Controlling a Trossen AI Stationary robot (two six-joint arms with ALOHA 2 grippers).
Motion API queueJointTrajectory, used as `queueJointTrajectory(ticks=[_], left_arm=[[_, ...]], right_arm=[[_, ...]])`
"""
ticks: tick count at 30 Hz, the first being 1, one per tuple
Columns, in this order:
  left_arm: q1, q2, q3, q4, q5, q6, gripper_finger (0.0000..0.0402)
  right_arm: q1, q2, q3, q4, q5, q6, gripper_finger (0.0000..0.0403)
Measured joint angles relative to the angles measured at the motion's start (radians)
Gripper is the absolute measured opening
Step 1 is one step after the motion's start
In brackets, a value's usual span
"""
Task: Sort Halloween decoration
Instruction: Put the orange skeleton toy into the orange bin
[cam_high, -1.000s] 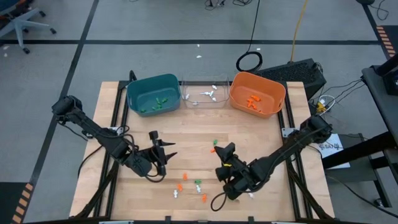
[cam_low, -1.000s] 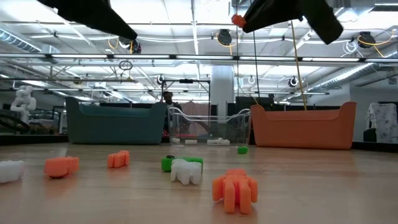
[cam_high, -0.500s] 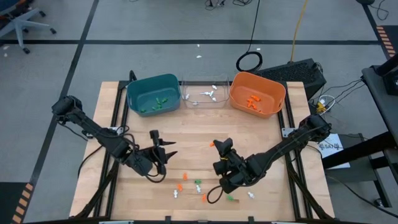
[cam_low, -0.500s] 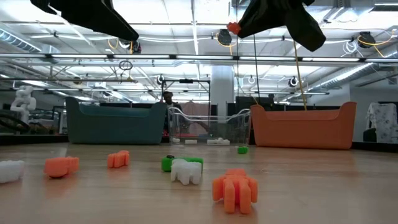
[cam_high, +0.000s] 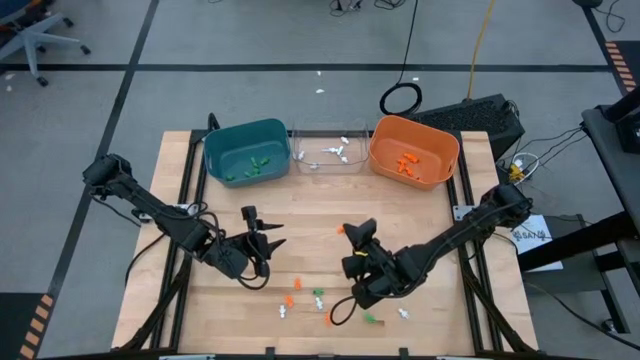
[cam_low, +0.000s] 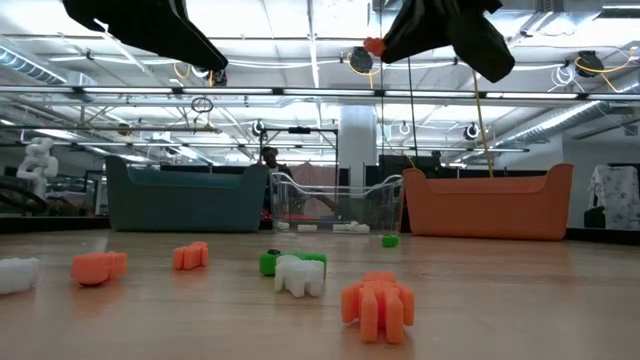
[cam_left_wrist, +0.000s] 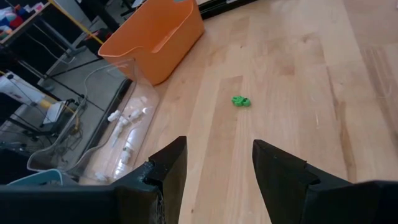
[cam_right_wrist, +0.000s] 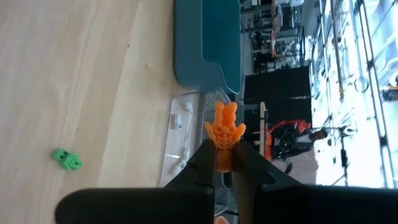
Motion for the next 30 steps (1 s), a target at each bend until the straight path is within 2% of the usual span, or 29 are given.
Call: queueJointTrajectory(ticks=[6,14,17,20,30], left_arm=[[0.0,0.0,0.0,0.0,0.0,0.0,0.018],[0.001,0.0,0.0,0.0,0.001,-0.001,0.018],[0.001,0.0,0.0,0.0,0.002,-0.001,0.018],[0.001,0.0,0.0,0.003,0.002,-0.001,0.018],[0.001,0.0,0.0,0.002,0.003,-0.001,0.018]], right_arm=[[-0.038,-0.029,0.0,-0.029,-0.025,0.139,0.0008],[-0.182,-0.206,0.0,-0.235,-0.191,0.337,0.0008],[-0.283,-0.268,-0.001,-0.292,-0.259,0.427,0.0008],[-0.41,-0.313,-0.013,-0.295,-0.332,0.451,0.0008],[-0.834,-0.341,-0.087,-0.254,-0.552,0.322,0.0008]])
